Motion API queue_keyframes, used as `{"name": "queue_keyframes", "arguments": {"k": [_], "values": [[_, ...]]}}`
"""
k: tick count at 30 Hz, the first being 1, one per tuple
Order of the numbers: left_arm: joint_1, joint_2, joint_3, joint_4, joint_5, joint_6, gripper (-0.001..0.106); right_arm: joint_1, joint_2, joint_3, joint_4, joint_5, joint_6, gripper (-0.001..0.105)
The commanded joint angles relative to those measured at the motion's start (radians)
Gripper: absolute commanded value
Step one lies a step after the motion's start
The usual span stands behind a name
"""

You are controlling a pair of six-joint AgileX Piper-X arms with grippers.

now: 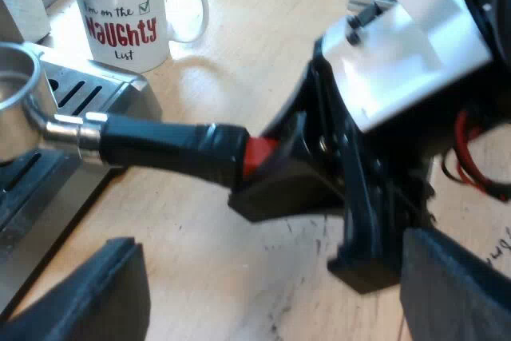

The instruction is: Grind coffee beans and then tamp

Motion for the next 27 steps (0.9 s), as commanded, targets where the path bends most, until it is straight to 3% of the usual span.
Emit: {"name": "queue_keyframes", "arguments": {"k": [1, 6, 15, 23, 27], "values": [[-0.006, -0.056, -0.044, 0.047, 0.013, -0.007, 0.067, 0.011, -0.056, -0.011, 0.022, 0.067, -0.004, 0.000], [-0.006, -0.125, -0.085, 0.092, 0.007, -0.007, 0.067, 0.030, -0.112, -0.011, 0.059, 0.055, -0.048, 0.000], [-0.006, -0.190, -0.085, 0.198, -0.011, -0.014, 0.067, 0.091, -0.168, 0.018, 0.050, 0.039, -0.117, 0.000], [-0.006, -0.262, -0.088, 0.269, -0.013, -0.037, 0.067, 0.100, -0.254, 0.109, -0.098, -0.052, -0.321, 0.000], [-0.006, -0.262, -0.088, 0.300, -0.020, -0.037, 0.067, 0.100, -0.267, 0.135, -0.105, -0.094, -0.388, 0.000]]}}
